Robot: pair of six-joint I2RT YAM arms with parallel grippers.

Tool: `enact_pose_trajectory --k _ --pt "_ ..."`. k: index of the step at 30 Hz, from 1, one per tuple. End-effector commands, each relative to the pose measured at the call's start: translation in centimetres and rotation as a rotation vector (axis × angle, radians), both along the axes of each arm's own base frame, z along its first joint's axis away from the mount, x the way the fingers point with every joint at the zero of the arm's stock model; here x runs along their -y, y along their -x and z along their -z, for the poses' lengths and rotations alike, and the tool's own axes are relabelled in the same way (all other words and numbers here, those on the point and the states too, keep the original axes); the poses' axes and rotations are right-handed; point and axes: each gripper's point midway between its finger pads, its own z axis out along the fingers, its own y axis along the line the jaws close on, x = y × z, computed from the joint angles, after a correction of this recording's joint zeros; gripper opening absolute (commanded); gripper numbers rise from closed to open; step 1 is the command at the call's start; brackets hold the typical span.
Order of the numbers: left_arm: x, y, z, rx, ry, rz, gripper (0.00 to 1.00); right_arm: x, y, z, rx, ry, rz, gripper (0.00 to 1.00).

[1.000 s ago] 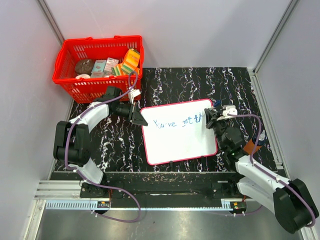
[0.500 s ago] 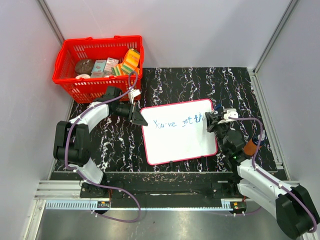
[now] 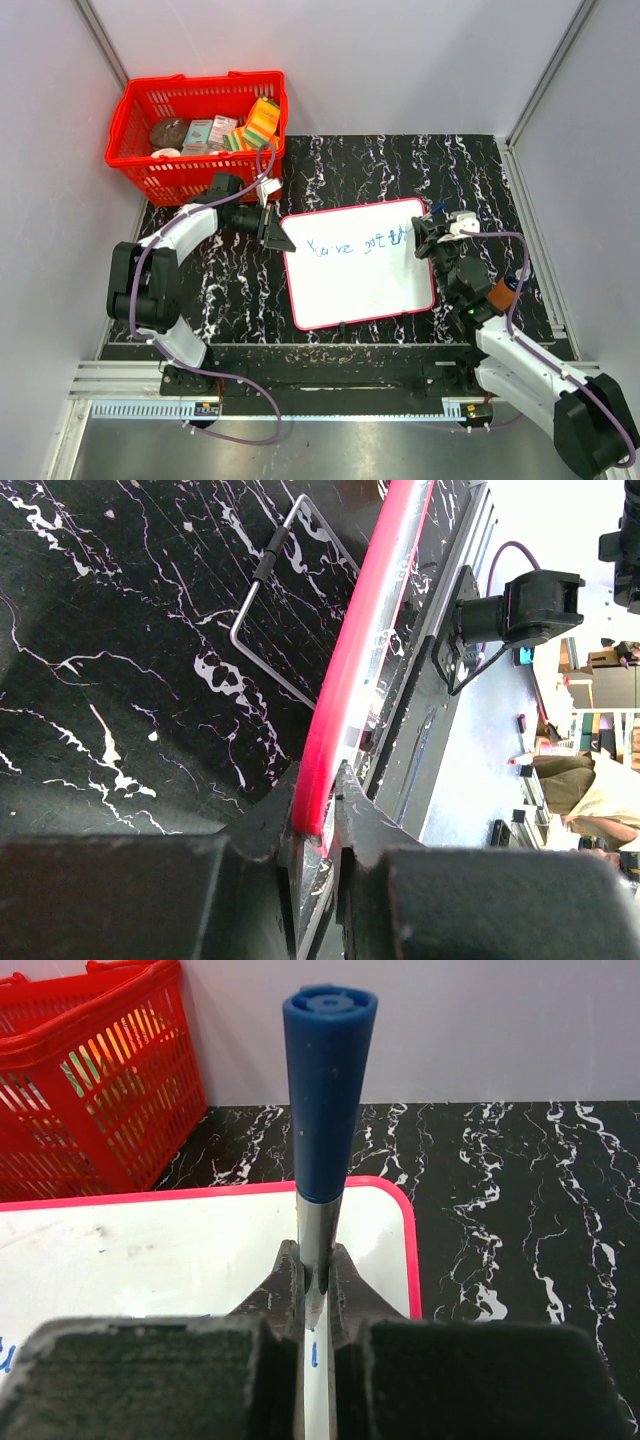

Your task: Write a sentence on the whiteboard

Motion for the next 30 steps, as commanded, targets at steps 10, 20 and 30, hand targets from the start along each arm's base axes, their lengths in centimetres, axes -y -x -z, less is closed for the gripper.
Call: enact_pose_trajectory --k 10,20,30 --pt "-2.3 -3.8 1.9 0.256 -0.212 -0.057 0.0 0.6 -1.6 -0.9 0.032 0.004 0.05 0.0" --pt "-2.3 -3.9 1.9 0.26 -0.214 -0.057 0.0 1.8 -1.8 0.0 0.009 -0.002 0.104 0.0" --pt "-2.3 -3.8 1.8 0.263 -0.215 -0.055 0.0 1.1 -1.0 0.8 -0.013 0.015 0.043 0.0"
